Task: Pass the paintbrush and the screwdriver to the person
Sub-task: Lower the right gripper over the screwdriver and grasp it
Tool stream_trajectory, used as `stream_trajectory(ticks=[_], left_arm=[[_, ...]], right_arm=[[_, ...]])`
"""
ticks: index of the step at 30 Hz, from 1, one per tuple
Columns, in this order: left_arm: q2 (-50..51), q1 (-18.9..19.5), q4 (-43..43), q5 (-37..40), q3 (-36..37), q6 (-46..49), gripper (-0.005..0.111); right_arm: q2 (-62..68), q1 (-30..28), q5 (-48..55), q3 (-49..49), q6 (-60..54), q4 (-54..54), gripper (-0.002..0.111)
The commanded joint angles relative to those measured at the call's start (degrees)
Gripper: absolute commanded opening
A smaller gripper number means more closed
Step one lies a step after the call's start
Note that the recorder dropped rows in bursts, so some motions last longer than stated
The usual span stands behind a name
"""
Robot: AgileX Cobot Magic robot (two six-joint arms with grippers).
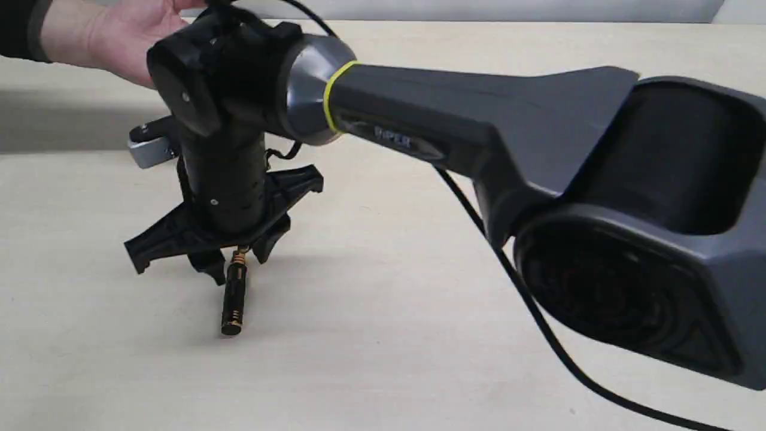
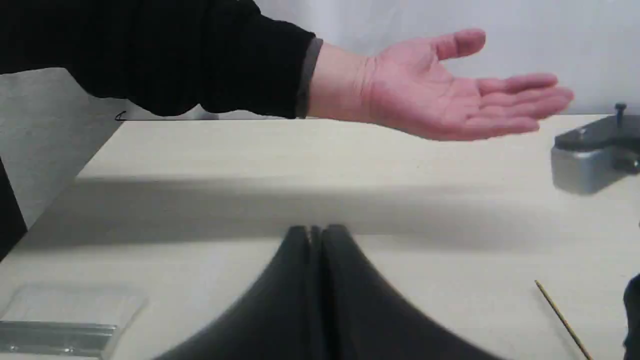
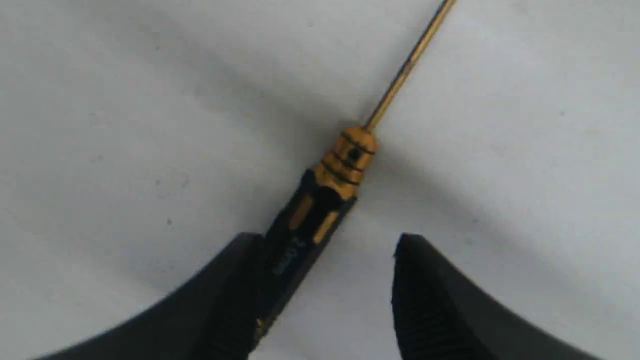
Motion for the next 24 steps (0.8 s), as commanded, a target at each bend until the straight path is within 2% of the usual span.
stream_trajectory(ticks=[1, 11, 14, 18, 19, 24], left_arm=[[-0.1, -0.5, 0.0, -0.5, 0.1, -0.1, 0.000], [-0.1, -0.5, -0.1, -0.5, 0.1, -0.1, 0.000], [-0.1, -0.5, -0.1, -0.5, 0.1, -0.1, 0.000], [-0.1, -0.5, -0.2, -0.2, 0.1, -0.1, 0.000], [-0.1, -0.5, -0.2, -0.2, 0.1, -0.1, 0.000], [-0.1, -0.5, -0.2, -0.3, 0.1, -0.1, 0.000]], right_arm=[[1.9, 1.3, -1.6, 0.2, -0.7, -0.4, 0.043], [7.4, 1.9, -2.2, 0.2, -1.3, -0.5, 0.043], [7.8, 1.9, -2.0, 0.2, -2.3, -1.0, 0.034], [7.5, 1.9, 0.2, 0.2, -6.7, -3.6, 0.008], [7.2, 1.9, 1.2, -0.1, -7.5, -4.2, 0.004], [4.6, 1.9, 1.2, -0.2, -10.0, -4.7, 0.004]])
